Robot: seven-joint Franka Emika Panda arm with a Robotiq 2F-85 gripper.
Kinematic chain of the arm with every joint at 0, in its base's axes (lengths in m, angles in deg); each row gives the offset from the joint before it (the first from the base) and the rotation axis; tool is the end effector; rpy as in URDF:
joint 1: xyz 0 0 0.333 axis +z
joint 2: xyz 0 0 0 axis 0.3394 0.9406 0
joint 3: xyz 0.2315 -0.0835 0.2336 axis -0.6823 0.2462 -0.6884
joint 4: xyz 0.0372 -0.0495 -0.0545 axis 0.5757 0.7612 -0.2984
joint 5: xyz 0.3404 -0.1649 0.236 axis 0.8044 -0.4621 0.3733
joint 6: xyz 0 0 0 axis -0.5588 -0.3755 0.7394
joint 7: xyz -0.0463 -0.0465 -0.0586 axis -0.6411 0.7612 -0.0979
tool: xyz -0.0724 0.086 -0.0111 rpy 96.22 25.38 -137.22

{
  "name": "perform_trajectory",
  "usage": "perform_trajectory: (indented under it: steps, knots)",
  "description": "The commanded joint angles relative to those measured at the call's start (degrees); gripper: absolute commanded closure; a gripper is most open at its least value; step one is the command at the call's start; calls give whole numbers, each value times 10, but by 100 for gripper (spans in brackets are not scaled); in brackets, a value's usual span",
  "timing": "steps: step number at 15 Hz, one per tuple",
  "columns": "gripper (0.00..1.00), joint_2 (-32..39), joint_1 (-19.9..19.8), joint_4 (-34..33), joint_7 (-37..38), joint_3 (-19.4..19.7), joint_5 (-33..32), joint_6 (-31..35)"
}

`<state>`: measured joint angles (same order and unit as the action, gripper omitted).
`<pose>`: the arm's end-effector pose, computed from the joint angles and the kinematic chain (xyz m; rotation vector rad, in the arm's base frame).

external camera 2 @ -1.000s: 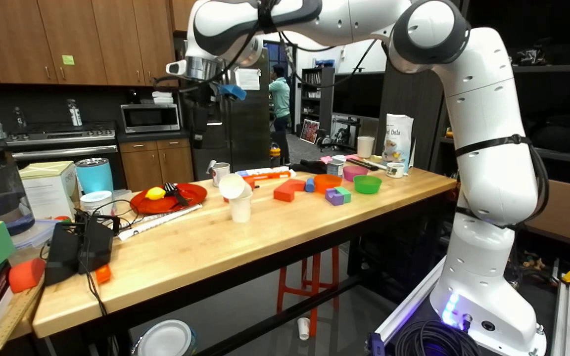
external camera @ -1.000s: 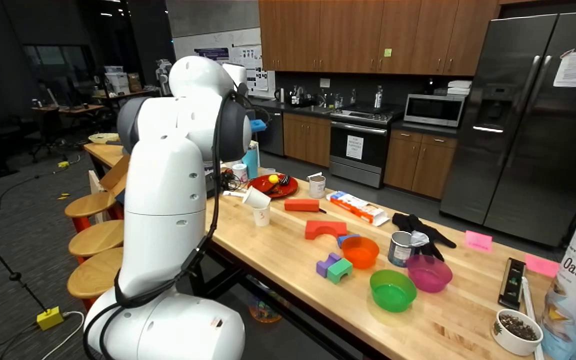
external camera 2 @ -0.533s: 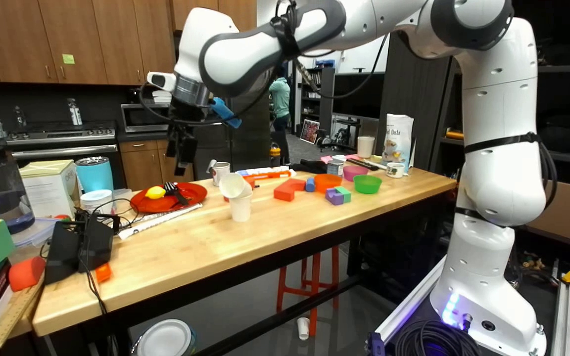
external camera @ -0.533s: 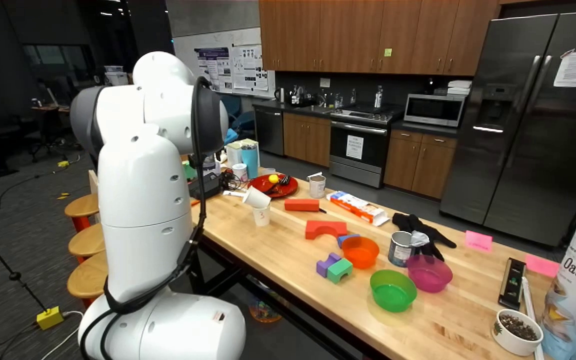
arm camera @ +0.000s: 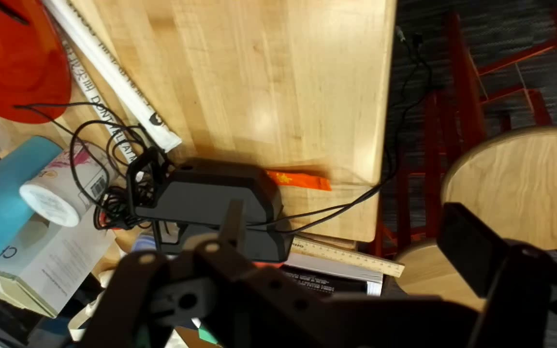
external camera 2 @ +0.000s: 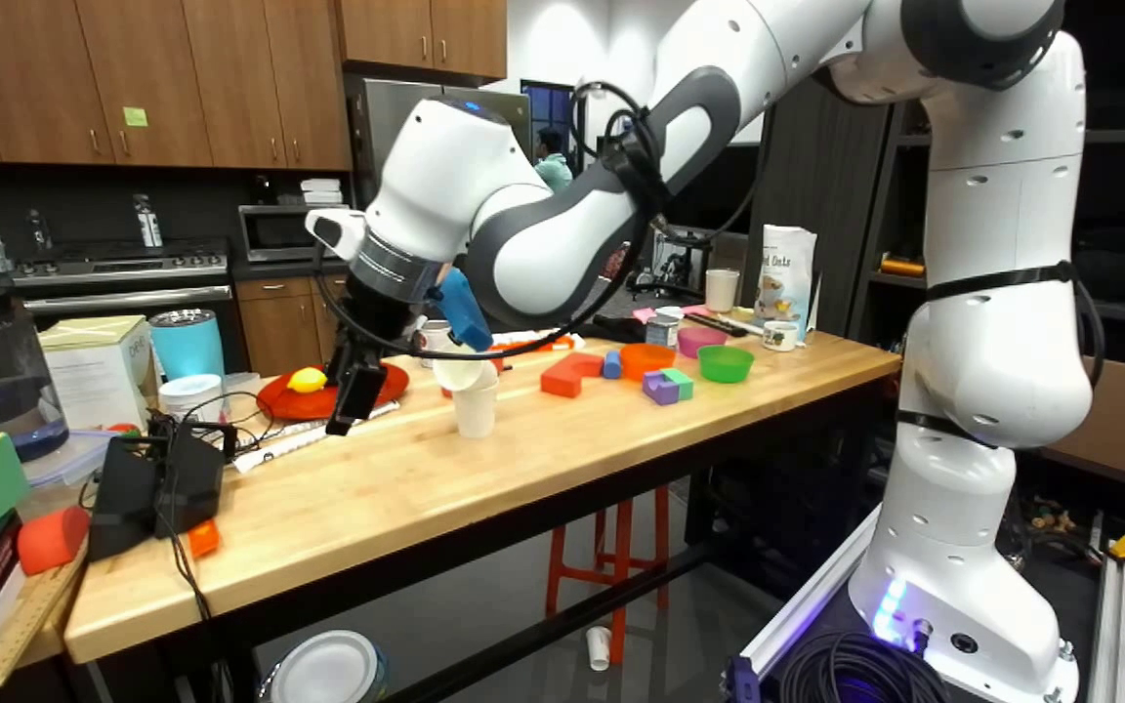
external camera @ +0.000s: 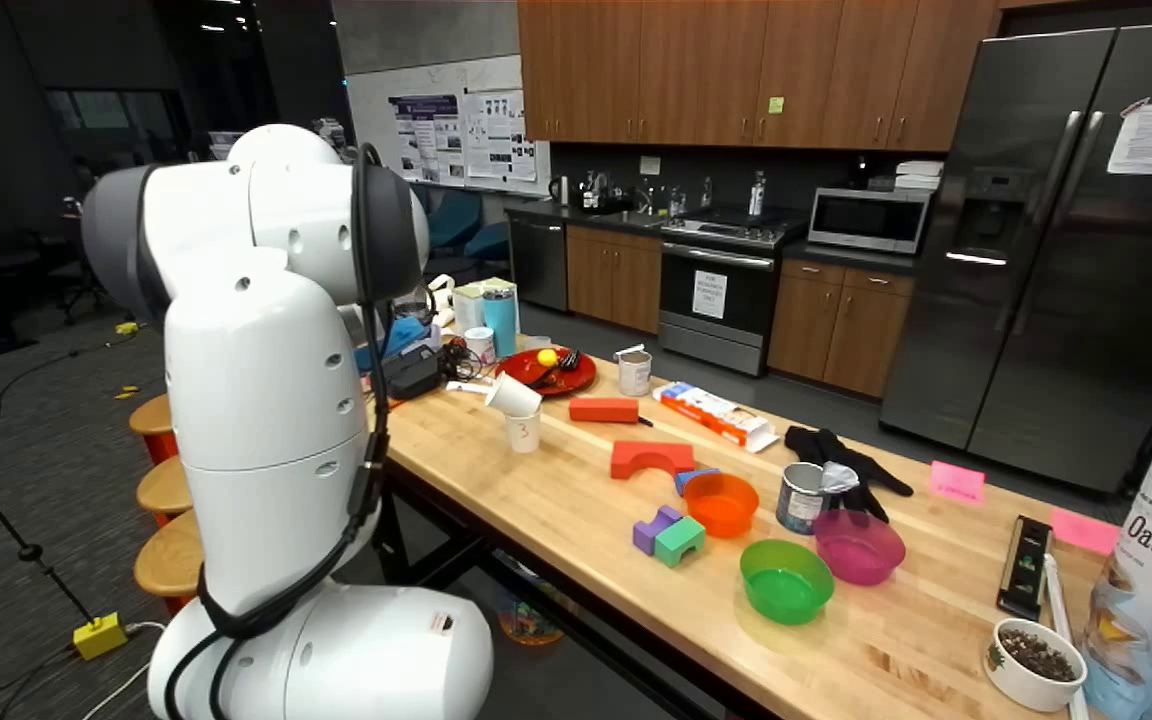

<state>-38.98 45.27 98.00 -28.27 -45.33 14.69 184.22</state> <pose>0.4418 0.4778 0.4005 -2.4127 -1.8026 -0.8637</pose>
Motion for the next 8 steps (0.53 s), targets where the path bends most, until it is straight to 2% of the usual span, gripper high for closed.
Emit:
perform_trajectory:
  steps: [1,4,8]
  knots:
    - [0,-46,23,66,129,13,-66,25]
    - [0,-63,33,91,212,6,-105,23]
    - [0,-88,48,116,292,-8,-108,11]
